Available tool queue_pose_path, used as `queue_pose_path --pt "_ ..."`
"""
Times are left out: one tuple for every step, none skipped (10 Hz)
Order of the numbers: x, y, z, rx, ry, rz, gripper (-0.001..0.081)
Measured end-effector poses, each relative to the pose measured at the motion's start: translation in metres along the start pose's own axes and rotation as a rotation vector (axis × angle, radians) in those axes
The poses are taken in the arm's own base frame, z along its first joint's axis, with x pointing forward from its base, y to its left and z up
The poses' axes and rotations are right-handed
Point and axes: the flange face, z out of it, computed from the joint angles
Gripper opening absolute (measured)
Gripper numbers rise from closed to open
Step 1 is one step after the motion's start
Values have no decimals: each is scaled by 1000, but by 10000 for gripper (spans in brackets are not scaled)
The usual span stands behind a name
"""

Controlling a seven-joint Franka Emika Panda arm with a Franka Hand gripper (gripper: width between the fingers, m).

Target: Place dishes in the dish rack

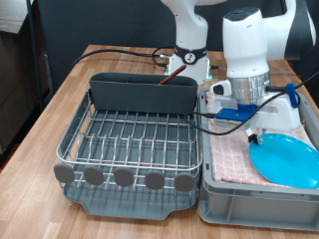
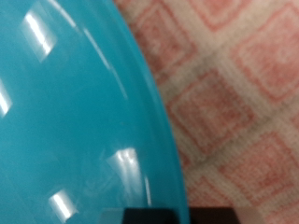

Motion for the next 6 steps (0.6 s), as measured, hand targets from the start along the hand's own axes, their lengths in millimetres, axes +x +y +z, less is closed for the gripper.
queue_pose_path --pt "2 -1 -5 -2 23 0 39" --pt "5 -2 -12 -7 44 3 32" --pt "8 -3 -18 -17 63 7 32" --pt "11 -4 -26 -26 82 10 29" --pt "15 -5 -34 -41 104 9 29" --pt "18 -6 -43 -57 130 7 29"
